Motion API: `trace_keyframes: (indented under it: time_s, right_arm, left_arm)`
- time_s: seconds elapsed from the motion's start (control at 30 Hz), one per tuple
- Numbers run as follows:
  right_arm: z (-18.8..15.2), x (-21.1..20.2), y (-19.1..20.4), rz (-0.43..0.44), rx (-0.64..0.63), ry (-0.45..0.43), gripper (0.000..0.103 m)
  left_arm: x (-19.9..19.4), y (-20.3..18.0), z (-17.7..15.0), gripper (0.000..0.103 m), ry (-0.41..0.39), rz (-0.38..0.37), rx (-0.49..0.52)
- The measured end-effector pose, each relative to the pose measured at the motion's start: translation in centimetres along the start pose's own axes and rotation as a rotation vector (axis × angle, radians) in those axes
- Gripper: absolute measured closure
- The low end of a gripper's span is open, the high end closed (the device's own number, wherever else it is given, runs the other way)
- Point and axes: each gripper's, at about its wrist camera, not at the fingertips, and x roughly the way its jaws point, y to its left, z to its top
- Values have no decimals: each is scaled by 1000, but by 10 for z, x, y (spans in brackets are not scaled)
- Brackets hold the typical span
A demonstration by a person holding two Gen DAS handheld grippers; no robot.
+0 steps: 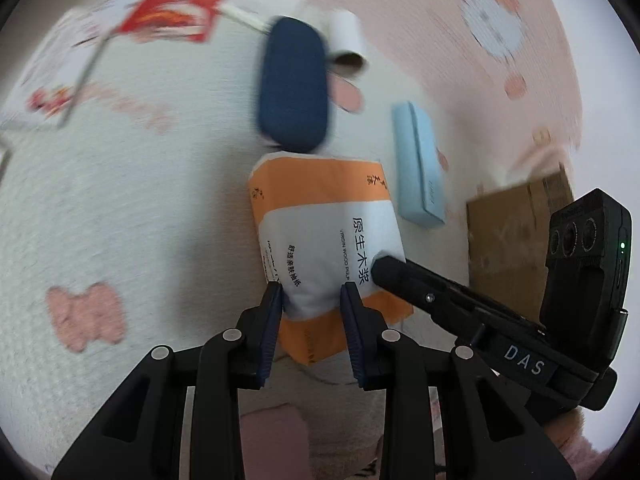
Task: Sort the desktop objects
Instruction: 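Lift the tissue pack with the right gripper and carry it to the box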
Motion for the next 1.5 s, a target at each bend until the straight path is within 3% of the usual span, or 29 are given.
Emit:
trace_keyframes:
  time_s: [0.17, 0.37, 0.63, 0.7, 0.9, 1.2, 1.5]
  right_arm:
    - [-10, -21, -42, -16, 117, -38, 80]
    - [-17, -34, -68, -19, 171, -69, 80]
    - [-17, -33, -60, -16, 97, -79, 76]
    - [-17, -31, -62, 2, 107, -74, 69]
    - [-14, -26, -65, 8, 142, -84, 66]
    - [-6, -20, -70, 36, 184, -103, 64]
    - [0, -29, -62, 38, 151, -121, 70]
  left_arm:
    - [24, -43, 2, 70, 24, 20, 143]
    - [40, -66, 1, 70, 32, 29, 195]
    - [38, -58, 6, 66, 31, 11, 133]
    - [37, -57, 8, 64, 30, 14, 134]
    - [37, -53, 14, 64, 31, 3, 128]
    - [46, -43, 20, 64, 51, -72, 63]
    - [29, -59, 20, 68, -8, -32, 114]
